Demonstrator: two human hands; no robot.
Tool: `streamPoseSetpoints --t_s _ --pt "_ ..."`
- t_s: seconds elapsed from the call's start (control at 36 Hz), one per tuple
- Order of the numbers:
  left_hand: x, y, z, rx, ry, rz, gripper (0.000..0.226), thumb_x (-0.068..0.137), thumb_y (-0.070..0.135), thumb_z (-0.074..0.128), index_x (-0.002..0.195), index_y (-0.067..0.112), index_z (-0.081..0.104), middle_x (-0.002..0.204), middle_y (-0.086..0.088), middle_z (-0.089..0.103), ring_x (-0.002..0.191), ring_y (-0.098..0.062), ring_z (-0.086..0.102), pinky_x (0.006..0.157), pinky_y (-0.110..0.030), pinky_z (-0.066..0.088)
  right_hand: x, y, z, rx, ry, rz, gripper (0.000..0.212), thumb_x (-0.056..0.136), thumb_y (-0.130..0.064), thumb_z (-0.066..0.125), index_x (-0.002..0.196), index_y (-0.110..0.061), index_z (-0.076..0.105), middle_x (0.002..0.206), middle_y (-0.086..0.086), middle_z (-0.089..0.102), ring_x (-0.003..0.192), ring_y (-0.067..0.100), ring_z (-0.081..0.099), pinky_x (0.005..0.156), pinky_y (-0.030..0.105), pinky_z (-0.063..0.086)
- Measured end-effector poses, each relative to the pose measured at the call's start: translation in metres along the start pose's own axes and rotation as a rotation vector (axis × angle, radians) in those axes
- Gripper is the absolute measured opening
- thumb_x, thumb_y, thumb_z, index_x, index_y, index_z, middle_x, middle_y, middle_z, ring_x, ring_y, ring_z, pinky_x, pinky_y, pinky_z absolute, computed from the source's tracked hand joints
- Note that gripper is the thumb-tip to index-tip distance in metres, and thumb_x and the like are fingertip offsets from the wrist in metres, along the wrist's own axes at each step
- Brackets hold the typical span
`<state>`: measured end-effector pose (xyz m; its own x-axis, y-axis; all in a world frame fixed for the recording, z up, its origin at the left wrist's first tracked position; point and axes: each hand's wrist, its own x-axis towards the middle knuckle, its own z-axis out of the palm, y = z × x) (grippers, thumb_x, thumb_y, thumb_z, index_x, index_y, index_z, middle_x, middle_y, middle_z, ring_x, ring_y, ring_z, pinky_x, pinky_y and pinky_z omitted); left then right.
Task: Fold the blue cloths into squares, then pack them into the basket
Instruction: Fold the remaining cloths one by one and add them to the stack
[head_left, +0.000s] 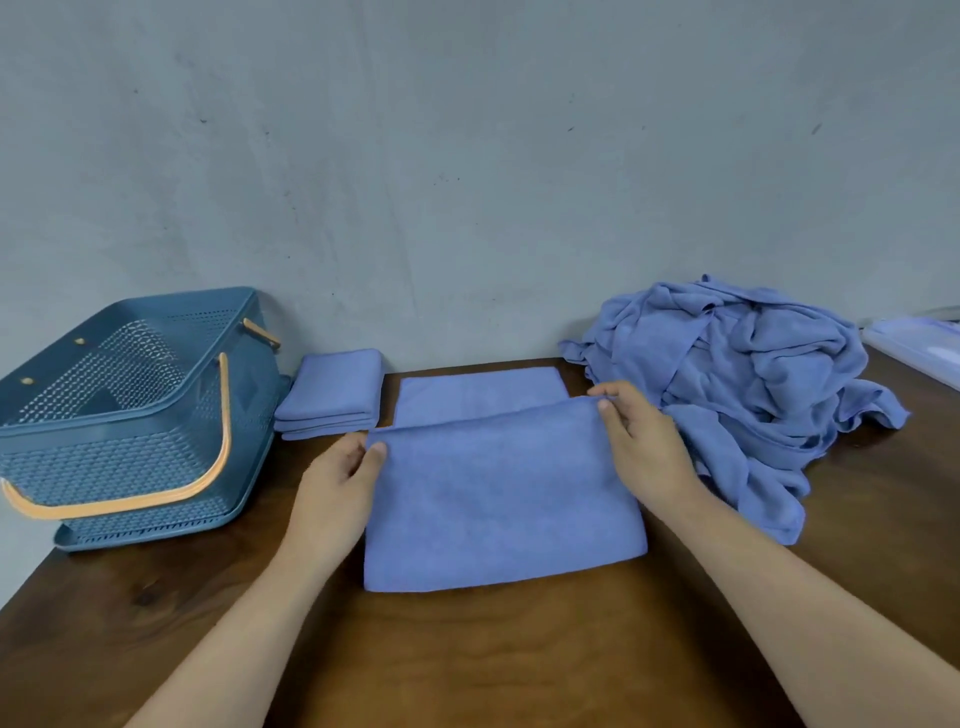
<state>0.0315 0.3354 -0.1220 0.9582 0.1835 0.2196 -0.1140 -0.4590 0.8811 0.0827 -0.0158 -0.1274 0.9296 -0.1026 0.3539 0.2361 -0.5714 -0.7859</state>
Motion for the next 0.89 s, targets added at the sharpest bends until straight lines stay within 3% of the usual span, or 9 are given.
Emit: streamPoseSetpoints --t_s 0.08,0.14,0.19,0.25,0.31,0.39,0.47,0.58,0.89 --pt "0.042 -0.012 0.015 0.15 0.049 -0.054 0.031 0.107 0.039 0.053 0.096 0.011 0.061 0.082 -0.004 0.066 0.076 -0.019 0.06 0.066 -0.031 0.04 0.032 0.009 0.016 -0.104 -0.013 -0.007 0.022 0.112 -0.035 0.045 0.128 -0.03 0.059 0.091 -0.005 0.07 0.079 0.013 0.066 0.072 0.041 0.056" --pt "0.06 -0.01 0.027 0.279 0.107 -0.025 0.019 0.106 0.026 0.058 0.121 0.014 0.061 0.105 0.002 0.068 0.093 -0.018 0.063 0.072 -0.027 0.046 0.05 0.012 0.024 -0.163 -0.047 0.005 0.031 0.112 -0.033 0.045 0.141 -0.024 0.054 0.099 0.0 0.07 0.088 0.022 0.068 0.075 0.045 0.056" --pt "0.067 -0.009 0.04 0.545 0.181 0.175 0.034 0.096 0.012 0.068 0.129 0.012 0.058 0.118 -0.005 0.064 0.101 -0.029 0.063 0.079 -0.037 0.051 0.061 0.014 0.033 -0.276 -0.083 -0.017 0.04 0.111 -0.032 0.047 0.149 -0.018 0.047 0.124 0.009 0.064 0.106 0.032 0.065 0.086 0.05 0.055" --pt "0.065 -0.009 0.053 0.785 0.164 0.385 0.039 0.089 0.014 0.072 0.126 0.017 0.06 0.119 -0.004 0.063 0.098 -0.03 0.062 0.075 -0.044 0.051 0.06 0.017 0.044 -0.417 -0.106 -0.109 0.041 0.108 -0.03 0.05 0.147 -0.016 0.05 0.134 0.011 0.059 0.116 0.036 0.058 0.093 0.05 0.051" --pt "0.06 0.0 0.065 0.841 -0.012 0.495 0.032 0.096 0.033 0.062 0.127 0.025 0.06 0.124 0.005 0.063 0.107 -0.024 0.062 0.083 -0.042 0.049 0.054 0.015 0.054 -0.466 -0.175 -0.213 0.037 0.105 -0.027 0.056 0.141 -0.019 0.057 0.133 0.005 0.06 0.117 0.031 0.056 0.094 0.046 0.05" --pt "0.064 0.0 0.08 0.847 -0.325 0.418 0.061 0.099 0.065 0.03 0.146 0.032 0.051 0.15 0.012 0.052 0.139 -0.016 0.047 0.113 -0.042 0.037 0.046 0.012 0.062 -0.51 -0.363 -0.299 0.04 0.105 -0.039 0.055 0.142 -0.027 0.059 0.144 -0.004 0.057 0.133 0.023 0.052 0.108 0.038 0.044" --pt "0.066 -0.012 0.088 0.928 -0.513 0.35 0.073 0.101 0.076 0.023 0.165 0.041 0.021 0.174 0.014 0.015 0.161 -0.015 0.009 0.13 -0.049 0.01 0.037 0.014 0.067 -0.619 -0.58 -0.286 0.06 0.107 -0.064 0.036 0.162 -0.041 0.032 0.172 -0.01 0.023 0.158 0.017 0.02 0.128 0.04 0.018" --pt "0.052 -0.021 0.084 0.892 -0.58 0.255 0.077 0.1 0.082 0.018 0.165 0.049 -0.004 0.174 0.021 -0.015 0.161 -0.009 -0.018 0.131 -0.048 -0.007 0.024 0.017 0.066 -0.658 -0.697 -0.273 0.07 0.104 -0.076 0.017 0.165 -0.049 -0.002 0.174 -0.018 -0.015 0.16 0.01 -0.017 0.131 0.046 -0.004" --pt "-0.01 -0.01 0.077 0.906 -0.554 0.261 0.079 0.096 0.087 0.013 0.161 0.054 -0.016 0.169 0.024 -0.028 0.156 -0.006 -0.03 0.131 -0.048 -0.011 -0.03 0.015 0.039 -0.683 -0.7 -0.308 0.073 0.1 -0.082 0.01 0.161 -0.052 -0.017 0.169 -0.02 -0.03 0.155 0.007 -0.032 0.13 0.046 -0.011"
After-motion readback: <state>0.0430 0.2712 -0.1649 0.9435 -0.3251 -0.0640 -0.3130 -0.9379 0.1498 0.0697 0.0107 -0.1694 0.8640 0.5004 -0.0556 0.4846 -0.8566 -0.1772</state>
